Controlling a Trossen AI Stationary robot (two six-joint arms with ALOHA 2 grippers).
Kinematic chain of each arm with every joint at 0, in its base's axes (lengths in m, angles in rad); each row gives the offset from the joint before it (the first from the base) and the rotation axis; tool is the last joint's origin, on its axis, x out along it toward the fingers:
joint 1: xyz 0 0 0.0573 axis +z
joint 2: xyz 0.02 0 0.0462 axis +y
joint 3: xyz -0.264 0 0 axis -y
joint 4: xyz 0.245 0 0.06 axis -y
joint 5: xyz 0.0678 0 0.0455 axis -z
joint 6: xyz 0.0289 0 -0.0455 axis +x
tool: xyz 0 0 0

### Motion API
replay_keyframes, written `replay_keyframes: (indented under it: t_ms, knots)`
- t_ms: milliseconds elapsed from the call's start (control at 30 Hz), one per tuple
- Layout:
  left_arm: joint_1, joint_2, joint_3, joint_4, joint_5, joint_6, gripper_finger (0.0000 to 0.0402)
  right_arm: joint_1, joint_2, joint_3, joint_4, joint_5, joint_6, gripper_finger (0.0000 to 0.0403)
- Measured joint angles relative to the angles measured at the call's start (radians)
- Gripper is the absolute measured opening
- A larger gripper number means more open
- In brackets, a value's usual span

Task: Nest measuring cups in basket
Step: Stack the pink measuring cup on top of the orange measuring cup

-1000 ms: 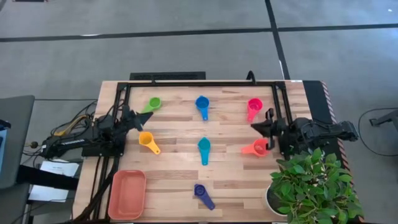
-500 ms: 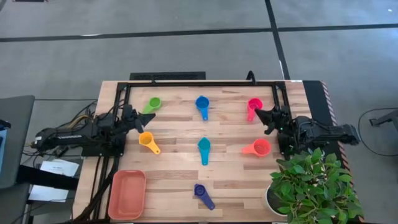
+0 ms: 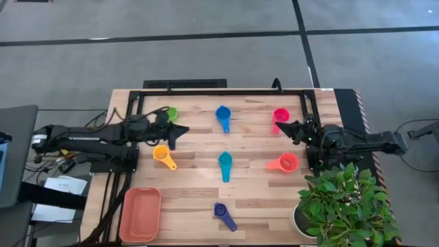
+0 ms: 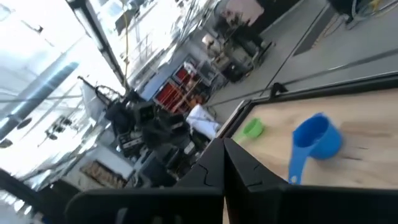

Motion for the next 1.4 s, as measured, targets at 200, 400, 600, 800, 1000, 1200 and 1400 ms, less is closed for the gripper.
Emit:
replay_keyframes:
  t_ms: [200, 400, 600, 800, 1000, 1200, 1400]
  knots:
    - [0.0, 0.235, 0.149, 0.001, 0.032, 0.064, 0.0065, 0.096, 0.171, 0.132, -0.029, 0.116, -0.056, 0.001]
    - [0.0, 0.446, 0.298, 0.001, 0.062, 0.055, 0.011, 0.14, 0.262, 0.235, -0.243, 0.215, -0.025, 0.0014]
    - [0.0, 0.605, 0.422, -0.001, 0.158, 0.084, 0.0118, 0.129, 0.28, 0.296, -0.398, 0.271, 0.071, 0.0015]
    - [0.0, 0.761, 0.531, 0.009, 0.242, 0.134, 0.0117, 0.123, 0.257, 0.346, -0.408, 0.271, 0.004, 0.0029]
    - [-0.003, 0.947, 0.658, 0.006, 0.297, 0.13, 0.0116, 0.11, 0.215, 0.356, -0.425, 0.271, -0.037, 0.0048]
    - [-0.029, 1.091, 0.804, 0.005, 0.334, 0.135, 0.0116, 0.111, 0.184, 0.357, -0.474, 0.267, -0.031, 0.0063]
    - [-0.047, 1.232, 0.965, 0.024, 0.303, 0.224, 0.0116, 0.112, 0.178, 0.357, -0.542, 0.265, -0.018, 0.0073]
